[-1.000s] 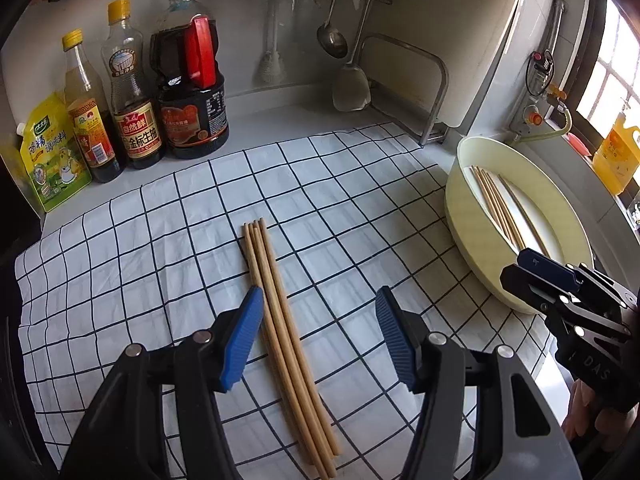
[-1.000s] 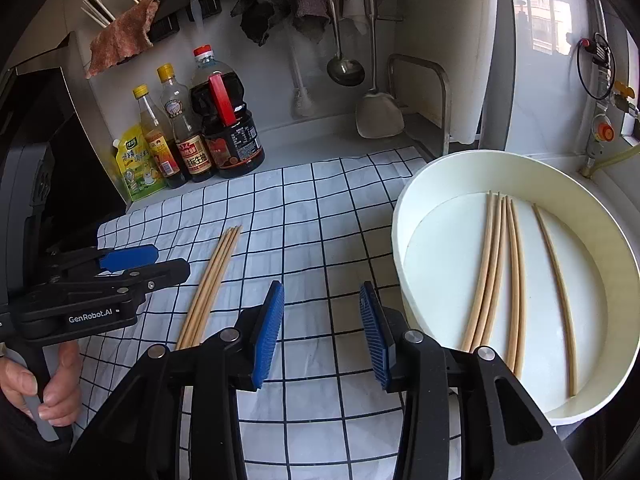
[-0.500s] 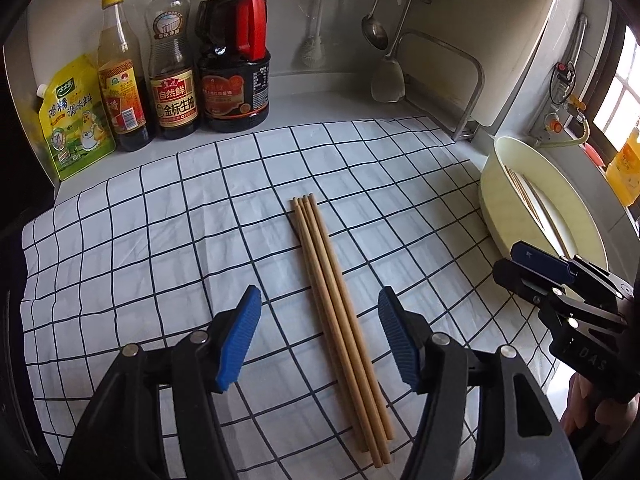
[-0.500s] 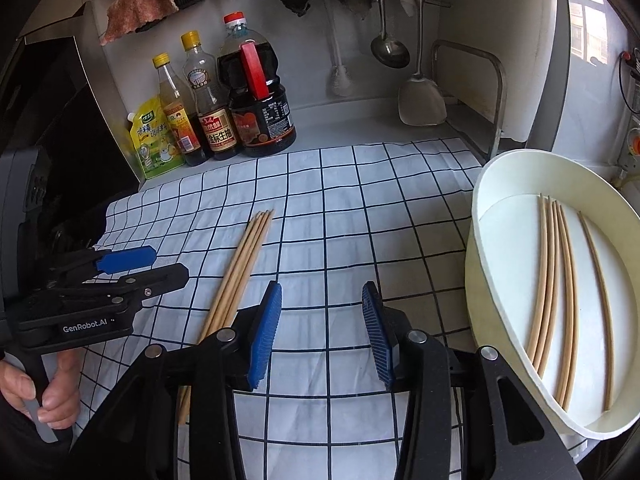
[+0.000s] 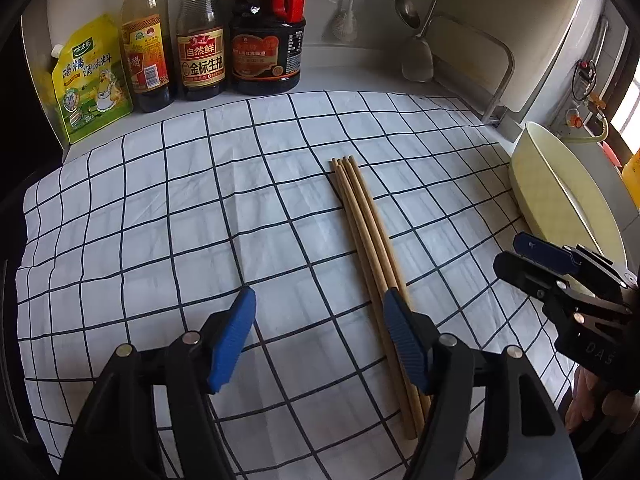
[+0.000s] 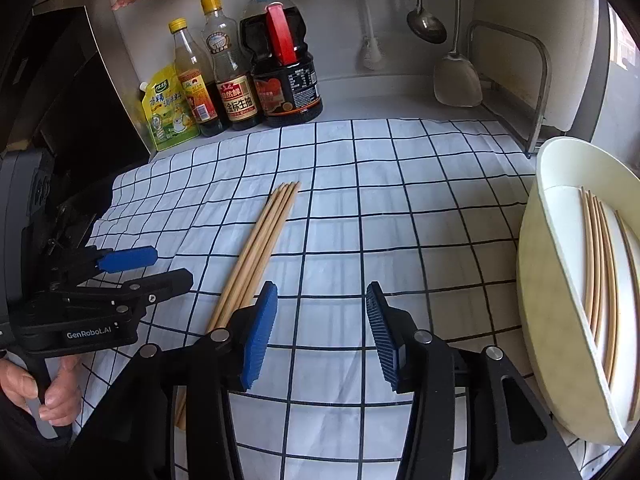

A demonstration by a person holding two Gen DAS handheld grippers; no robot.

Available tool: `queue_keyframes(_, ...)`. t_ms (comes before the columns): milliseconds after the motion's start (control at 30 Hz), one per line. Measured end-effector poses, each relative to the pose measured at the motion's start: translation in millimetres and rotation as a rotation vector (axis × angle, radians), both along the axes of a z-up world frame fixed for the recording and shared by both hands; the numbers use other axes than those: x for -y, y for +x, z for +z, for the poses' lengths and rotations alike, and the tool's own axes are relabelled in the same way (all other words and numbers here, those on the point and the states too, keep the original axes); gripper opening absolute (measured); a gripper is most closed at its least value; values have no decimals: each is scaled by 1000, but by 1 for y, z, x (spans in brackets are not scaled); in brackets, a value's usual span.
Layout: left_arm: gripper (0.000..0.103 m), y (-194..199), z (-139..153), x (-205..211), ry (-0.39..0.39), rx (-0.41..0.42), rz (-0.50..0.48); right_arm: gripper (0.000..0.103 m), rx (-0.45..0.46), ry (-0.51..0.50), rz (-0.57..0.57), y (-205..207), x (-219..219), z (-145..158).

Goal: Organize utensils
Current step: 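Lower both tools to the bundle and separate single chopsticks from it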

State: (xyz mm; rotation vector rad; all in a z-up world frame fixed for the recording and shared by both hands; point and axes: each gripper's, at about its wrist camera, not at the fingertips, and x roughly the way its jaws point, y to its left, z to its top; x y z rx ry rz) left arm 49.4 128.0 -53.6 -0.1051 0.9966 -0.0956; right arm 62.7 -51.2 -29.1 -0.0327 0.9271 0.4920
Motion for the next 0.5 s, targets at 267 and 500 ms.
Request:
queue_keyframes(267,72,4,-4,-12,2,0,28,51,-23,-17,44,-4,-21,-12)
queue_keyframes(500,73,5,-8,-13,2,-3,32,52,-41,-47,64,-8,-37,-24)
